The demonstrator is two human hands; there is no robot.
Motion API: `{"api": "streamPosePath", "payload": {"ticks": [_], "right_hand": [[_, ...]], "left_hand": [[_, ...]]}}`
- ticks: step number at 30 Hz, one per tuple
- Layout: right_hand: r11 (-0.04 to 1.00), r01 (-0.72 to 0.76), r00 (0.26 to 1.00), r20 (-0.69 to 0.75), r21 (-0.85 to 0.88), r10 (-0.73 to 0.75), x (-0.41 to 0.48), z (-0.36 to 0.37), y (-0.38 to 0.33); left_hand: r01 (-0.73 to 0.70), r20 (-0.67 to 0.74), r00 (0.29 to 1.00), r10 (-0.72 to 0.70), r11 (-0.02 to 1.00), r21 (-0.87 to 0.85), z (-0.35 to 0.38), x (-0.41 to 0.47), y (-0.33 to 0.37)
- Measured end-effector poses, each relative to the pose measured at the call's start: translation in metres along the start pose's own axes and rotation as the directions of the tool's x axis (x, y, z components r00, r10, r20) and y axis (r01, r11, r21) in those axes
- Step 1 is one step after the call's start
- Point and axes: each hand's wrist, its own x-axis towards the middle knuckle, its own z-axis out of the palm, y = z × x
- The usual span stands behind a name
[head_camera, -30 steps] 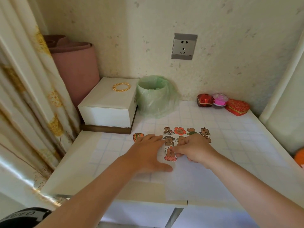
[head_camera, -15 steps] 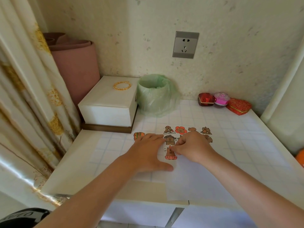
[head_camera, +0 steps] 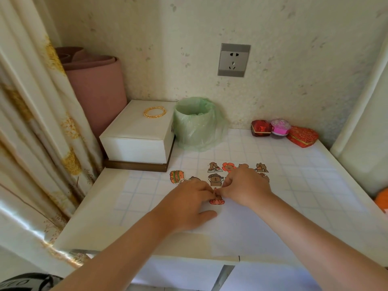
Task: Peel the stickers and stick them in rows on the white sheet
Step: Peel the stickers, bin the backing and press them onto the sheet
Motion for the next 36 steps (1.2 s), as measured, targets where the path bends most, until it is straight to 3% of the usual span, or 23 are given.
{"api": "streamPosePath", "payload": {"ticks": [6,10,13,21,29,36], "right_hand": [[0.996,0.081,0.994,-0.07,0.043,-0.078,-0.007,0.006,0.009],[0.963,0.265,0.956,-0.117,-0.051,-0.269,-0.017,0.01,0.022],[0.916,0.387,0.919,-0.04,-0.106,-0.393,-0.022,0.015,0.034],[0.897,0.421,0.903,-0.034,-0.132,-0.429,-0.029,0.022,0.042],[0.892,0.443,0.89,-0.076,-0.091,-0.449,-0.024,0.028,0.047],[0.785,0.59,0.761,-0.195,-0.192,-0.619,-0.034,0.025,0.052]], "left_hand": [[-0.026,0.016,1.0,0.024,0.99,0.14,0.005,-0.007,0.003],[-0.055,-0.004,0.998,0.057,0.971,0.231,0.008,-0.009,0.005],[-0.059,-0.022,0.998,0.065,0.971,0.232,0.007,-0.01,0.005],[-0.096,-0.03,0.993,0.116,0.921,0.378,0.016,-0.012,0.004],[-0.142,-0.037,0.987,0.157,0.955,0.259,0.018,-0.016,0.013],[-0.07,-0.071,0.994,0.088,0.972,0.223,0.019,-0.019,0.017]]}}
